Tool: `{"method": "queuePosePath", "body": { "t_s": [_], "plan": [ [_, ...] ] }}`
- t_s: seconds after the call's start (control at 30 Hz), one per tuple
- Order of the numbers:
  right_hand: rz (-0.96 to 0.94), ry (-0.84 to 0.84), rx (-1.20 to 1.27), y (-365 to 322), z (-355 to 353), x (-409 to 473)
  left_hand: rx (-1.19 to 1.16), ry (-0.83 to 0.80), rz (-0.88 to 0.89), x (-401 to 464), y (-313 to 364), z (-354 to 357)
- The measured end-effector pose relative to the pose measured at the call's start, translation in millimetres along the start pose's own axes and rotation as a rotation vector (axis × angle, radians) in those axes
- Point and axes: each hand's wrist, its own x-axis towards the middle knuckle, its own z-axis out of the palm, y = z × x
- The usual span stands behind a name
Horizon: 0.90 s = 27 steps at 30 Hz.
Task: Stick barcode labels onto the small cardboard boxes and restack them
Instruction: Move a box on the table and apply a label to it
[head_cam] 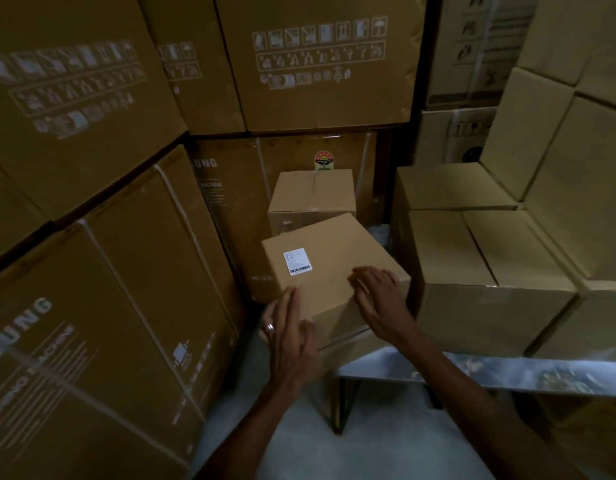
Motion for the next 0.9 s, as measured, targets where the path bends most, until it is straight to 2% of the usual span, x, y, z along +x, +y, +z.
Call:
{"method": "queuePosePath", "body": {
  "t_s": [0.1, 0.23, 0.3, 0.43, 0.53, 0.67, 0.77, 0.83, 0.9],
  "plan": [
    [0.086, -0.025, -0.142, -36.0, 14.6, 2.2, 0.03, -0.027, 0.058, 56.2, -27.2, -7.7],
    [0.178, -0.269, -0.333, -90.3, 50.2, -1.2, 0.055, -0.241, 0.107, 115.1, -62.1, -9.3],
    [0.192, -0.299, -0.389, -102.9, 61.8, -0.2, 0.073, -0.272, 0.13, 122.5, -73.6, -9.9],
    [0.154, -0.254, -0.38, -95.8, 66.5, -1.9, 0.088, -0.233, 0.161, 105.5, -69.1, -15.1],
    [0.074, -0.317, -0.383, -77.1, 61.4, -6.1, 0.169, -0.213, 0.129, 86.8, -64.7, -13.2],
    [-0.044, -0.305, -0.288, -51.1, 33.0, 1.0, 0.125, -0.12, 0.074, 65.9, -52.3, -13.6],
    [-0.117, -0.43, -0.222, -28.3, 7.3, 11.7, 0.077, -0.006, 0.118, 60.3, -36.7, -17.1],
    [-0.097, -0.508, -0.165, -18.8, -12.4, 20.9, 0.059, 0.045, 0.165, 68.5, -27.5, -18.5],
    [-0.054, -0.577, -0.218, -19.4, -27.2, 27.8, 0.051, 0.05, 0.163, 84.4, -18.5, -18.8]
  ]
}}
